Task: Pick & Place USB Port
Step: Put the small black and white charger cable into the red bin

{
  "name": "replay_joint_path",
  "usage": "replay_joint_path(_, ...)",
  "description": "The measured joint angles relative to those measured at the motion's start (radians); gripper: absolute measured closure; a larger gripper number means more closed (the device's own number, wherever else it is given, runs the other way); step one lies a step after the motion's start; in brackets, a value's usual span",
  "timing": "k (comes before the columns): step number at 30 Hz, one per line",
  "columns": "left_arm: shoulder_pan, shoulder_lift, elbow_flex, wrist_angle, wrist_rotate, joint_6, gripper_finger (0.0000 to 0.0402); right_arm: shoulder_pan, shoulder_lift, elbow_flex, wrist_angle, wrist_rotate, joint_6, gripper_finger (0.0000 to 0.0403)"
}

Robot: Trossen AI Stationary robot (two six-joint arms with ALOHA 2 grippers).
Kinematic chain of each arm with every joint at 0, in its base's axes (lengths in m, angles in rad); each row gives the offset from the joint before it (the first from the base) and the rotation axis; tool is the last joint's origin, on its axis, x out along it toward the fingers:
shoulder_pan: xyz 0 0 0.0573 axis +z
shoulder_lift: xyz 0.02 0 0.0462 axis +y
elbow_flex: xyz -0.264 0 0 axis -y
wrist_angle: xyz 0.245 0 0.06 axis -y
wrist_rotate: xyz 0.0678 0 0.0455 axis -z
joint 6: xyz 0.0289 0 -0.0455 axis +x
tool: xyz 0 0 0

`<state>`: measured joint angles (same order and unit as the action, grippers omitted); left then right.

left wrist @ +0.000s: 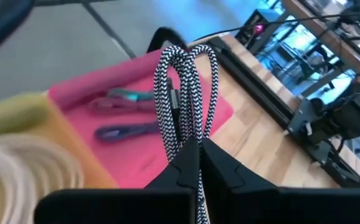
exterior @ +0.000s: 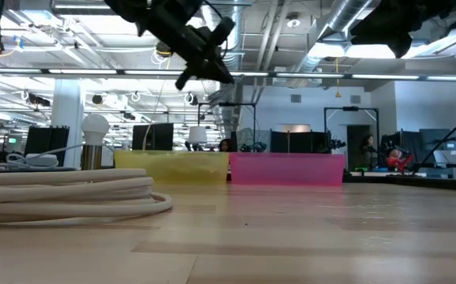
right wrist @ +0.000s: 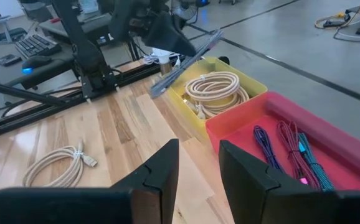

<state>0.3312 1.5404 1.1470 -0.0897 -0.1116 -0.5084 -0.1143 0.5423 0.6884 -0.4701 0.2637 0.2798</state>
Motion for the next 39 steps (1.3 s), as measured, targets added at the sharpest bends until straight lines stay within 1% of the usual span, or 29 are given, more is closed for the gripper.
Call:
replay_joint_path(7, 0.045, 0.129, 0.167, 0.003, 0.046, 0.098, 0.0399, 0.0, 0.0, 0.0, 0.0, 0.0, 0.034, 0.0296)
replay_joint_path(15, 0.109, 0.251, 0.259, 0.001, 0.084, 0.138, 0.0399, 0.0, 0.0, 0.0, 0.0, 0.0, 0.036, 0.0296)
replay_joint_path(22, 0.115, 0.357, 0.284, 0.007, 0.09, 0.196, 0.0398, 0.0, 0.0, 0.0, 0.0, 0.0, 0.036, 0.0296)
replay_joint_path(27, 0.112, 0.408, 0.285, 0.086, 0.088, 0.241, 0.0398, 0.0, 0.0, 0.0, -0.001, 0.0, 0.036, 0.0296)
replay_joint_path(31, 0.112, 0.422, 0.285, 0.128, 0.076, 0.247, 0.0398, 0.001, 0.0, 0.0, -0.001, 0.0, 0.05, 0.0296)
replay_joint_path(35, 0.113, 0.422, 0.286, 0.159, 0.058, 0.315, 0.0398, 0.001, 0.0, 0.0, -0.001, 0.0, 0.055, 0.0296)
replay_joint_path(39, 0.119, 0.422, 0.286, 0.159, 0.06, 0.313, 0.0398, 0.0, 0.0, 0.0, -0.002, 0.0, 0.062, 0.0296)
